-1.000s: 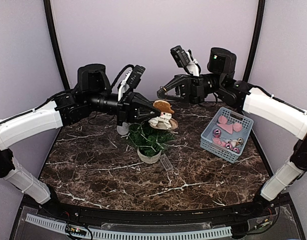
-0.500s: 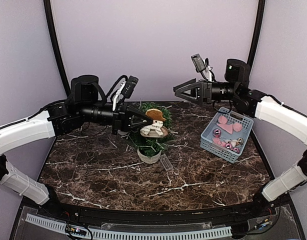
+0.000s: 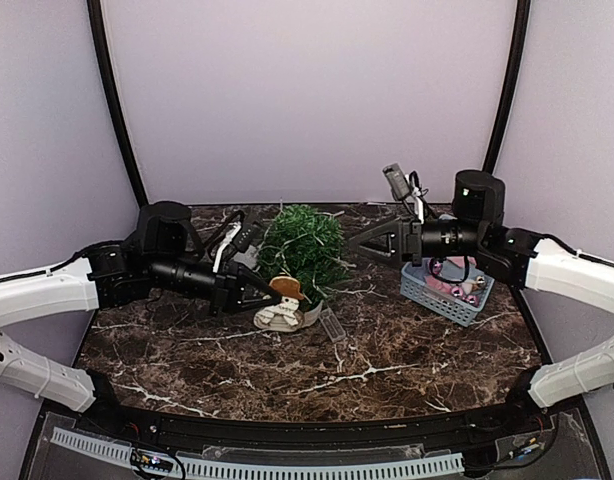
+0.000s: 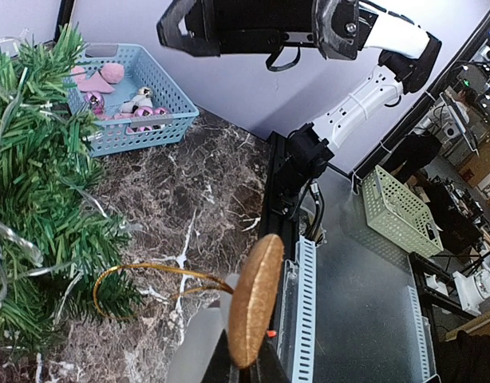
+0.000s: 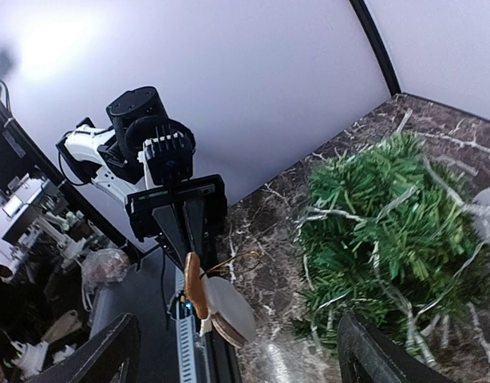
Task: Decorate the small christmas tree
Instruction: Pass from the right arm to the left, then pass from the left arm to the right
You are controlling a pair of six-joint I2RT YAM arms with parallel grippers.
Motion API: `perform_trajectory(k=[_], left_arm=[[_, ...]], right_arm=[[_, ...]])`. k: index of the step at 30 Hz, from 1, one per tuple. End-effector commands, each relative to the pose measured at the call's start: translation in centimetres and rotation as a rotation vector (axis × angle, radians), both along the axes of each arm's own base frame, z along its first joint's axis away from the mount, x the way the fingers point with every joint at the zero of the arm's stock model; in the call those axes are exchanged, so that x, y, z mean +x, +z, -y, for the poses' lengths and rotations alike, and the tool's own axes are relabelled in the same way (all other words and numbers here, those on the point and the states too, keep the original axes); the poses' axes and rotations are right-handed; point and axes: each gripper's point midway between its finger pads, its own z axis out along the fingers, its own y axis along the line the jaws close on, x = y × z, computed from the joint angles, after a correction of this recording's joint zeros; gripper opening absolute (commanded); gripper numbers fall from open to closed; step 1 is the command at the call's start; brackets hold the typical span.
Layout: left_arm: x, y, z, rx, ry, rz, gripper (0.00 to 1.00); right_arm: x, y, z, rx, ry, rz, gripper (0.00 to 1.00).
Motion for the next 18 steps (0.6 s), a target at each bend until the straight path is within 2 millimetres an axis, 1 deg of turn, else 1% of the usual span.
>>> perform_trajectory(k=[1, 2, 3, 4, 5, 6, 7, 8, 9, 11, 12, 13, 14, 15, 16, 17, 18], left_arm=[[-0.7, 0.3, -0.6, -0.007, -0.009, 0.052, 0.03], [-0.9, 0.1, -0.6, 0.008, -0.013, 0.058, 0.03], [-0.6, 0.0, -0.5, 0.026, 0.0, 0.095, 0.03], [-1.1, 0.1, -0.3, 0.041, -0.009, 0.115, 0.03], [-0.8, 0.0, -0.2, 0.06, 0.003, 0.158, 0.03], [-1.1, 0.4, 0.1, 0.068, -0.007, 0.182, 0.03], [-0.8, 0.4, 0.3, 0.085, 0.003, 0.224, 0.03], [-1.1, 1.0, 0.7, 0.085, -0.007, 0.247, 0.03], [-0.9, 1.1, 0.9, 0.093, 0.0, 0.274, 0.03], [-0.8, 2.5, 1.5, 0.08, -0.006, 0.337, 0.03], [-0.7, 2.8, 1.7, 0.076, -0.005, 0.356, 0.03], [-0.7, 3.6, 1.9, 0.058, -0.008, 0.391, 0.03], [-0.7, 3.8, 2.1, 0.052, -0.012, 0.406, 0.04], [-0.8, 4.6, 2.4, 0.035, -0.017, 0.434, 0.05], [-0.7, 4.6, 2.6, 0.036, -0.023, 0.442, 0.05], [-0.7, 5.1, 2.7, 0.03, -0.029, 0.463, 0.05], [-0.6, 5.0, 2.9, 0.035, -0.036, 0.466, 0.05]], right_arm=[[-0.9, -2.1, -1.5, 0.028, -0.014, -0.13, 0.85], [-1.3, -2.5, -1.9, 0.027, 0.0, -0.154, 0.84], [-1.7, -2.8, -2.3, 0.024, 0.011, -0.175, 0.84], [-2.1, -3.1, -2.7, 0.018, 0.022, -0.191, 0.83], [-2.4, -3.3, -3.1, 0.016, 0.036, -0.203, 0.82], [-2.8, -3.3, -3.4, 0.021, 0.049, -0.217, 0.82], [-3.2, -3.3, -3.8, 0.035, 0.066, -0.228, 0.82], [-3.7, -3.0, -4.1, 0.054, 0.088, -0.236, 0.82], [-4.1, -2.8, -4.4, 0.072, 0.108, -0.242, 0.82], [-4.8, -2.4, -4.9, 0.089, 0.137, -0.241, 0.83], [-4.9, -2.2, -5.2, 0.091, 0.146, -0.243, 0.83], [-5.0, -2.1, -5.4, 0.094, 0.155, -0.244, 0.83], [-5.2, -1.9, -5.6, 0.102, 0.169, -0.246, 0.82], [-5.4, -1.7, -5.7, 0.114, 0.181, -0.245, 0.82], [-5.6, -1.2, -5.8, 0.135, 0.196, -0.24, 0.82], [-6.0, -0.8, -5.9, 0.155, 0.217, -0.239, 0.81], [-6.3, -0.3, -6.0, 0.172, 0.235, -0.239, 0.81]])
